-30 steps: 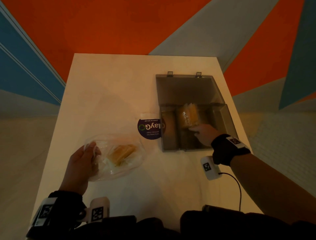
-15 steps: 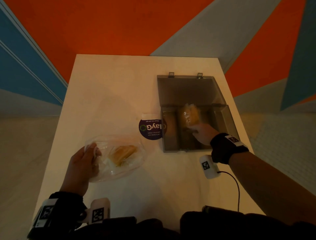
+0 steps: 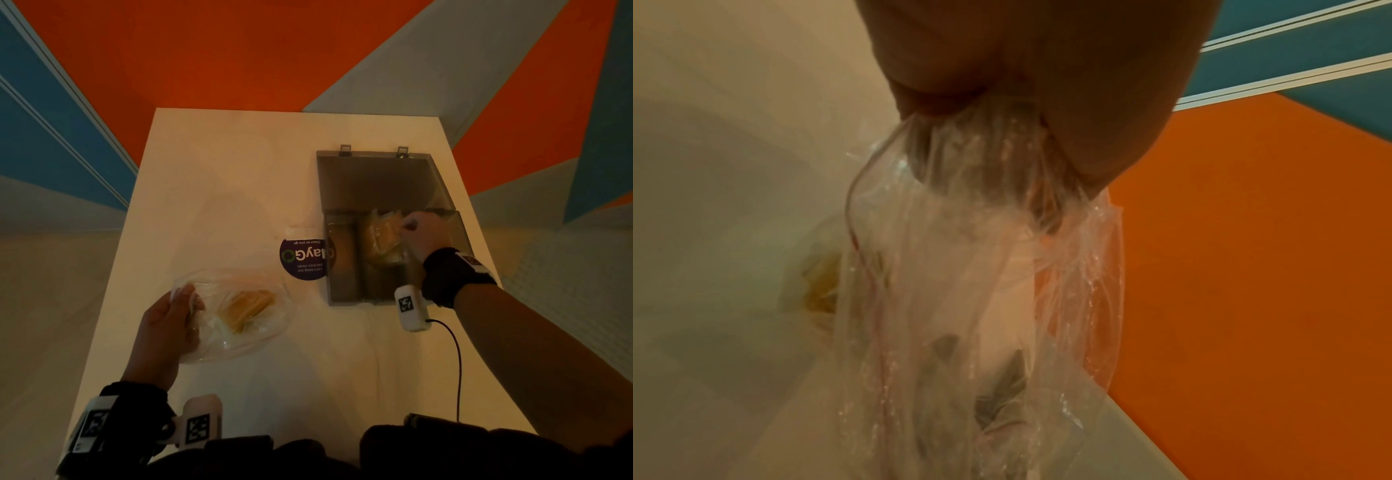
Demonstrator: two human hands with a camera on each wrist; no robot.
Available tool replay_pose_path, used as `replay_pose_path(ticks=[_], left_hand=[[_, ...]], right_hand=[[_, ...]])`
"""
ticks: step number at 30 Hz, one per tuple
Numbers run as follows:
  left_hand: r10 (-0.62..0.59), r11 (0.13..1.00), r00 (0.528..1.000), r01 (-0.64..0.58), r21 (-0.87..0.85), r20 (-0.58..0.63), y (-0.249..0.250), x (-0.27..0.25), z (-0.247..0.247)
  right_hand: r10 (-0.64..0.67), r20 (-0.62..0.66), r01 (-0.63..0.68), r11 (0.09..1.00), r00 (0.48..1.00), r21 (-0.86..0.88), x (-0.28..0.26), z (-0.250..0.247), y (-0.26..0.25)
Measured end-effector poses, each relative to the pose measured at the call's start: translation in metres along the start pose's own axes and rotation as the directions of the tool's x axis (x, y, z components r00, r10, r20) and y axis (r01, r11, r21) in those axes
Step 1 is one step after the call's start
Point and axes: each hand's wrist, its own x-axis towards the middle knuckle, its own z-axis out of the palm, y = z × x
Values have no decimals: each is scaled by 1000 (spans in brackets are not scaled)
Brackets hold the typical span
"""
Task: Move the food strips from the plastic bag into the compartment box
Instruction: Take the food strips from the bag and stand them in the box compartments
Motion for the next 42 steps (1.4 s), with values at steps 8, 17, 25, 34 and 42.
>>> replay_pose_path(ticks=[8, 17, 25, 34, 42], left_hand=[[-17, 1000, 1000, 16, -12, -20, 1, -1, -1], [-28, 999, 999, 28, -20, -29, 0, 0, -2], [-15, 1000, 1000, 14, -24, -24, 1, 1, -2], [-11, 1000, 999, 10, -10, -38, 5, -4, 2], [-8, 1000, 1000, 8, -18, -23, 3, -2, 1]], right_hand=[[-54, 129, 71, 989, 990, -131, 26, 8, -13], [-276, -67, 277, 961, 959, -4, -5, 3, -9], [-25, 392, 86, 987, 919, -138, -20, 15, 4], [23, 281, 37, 977, 960, -209, 0, 6, -12], [17, 183, 18, 982, 983, -186, 1, 11, 1]])
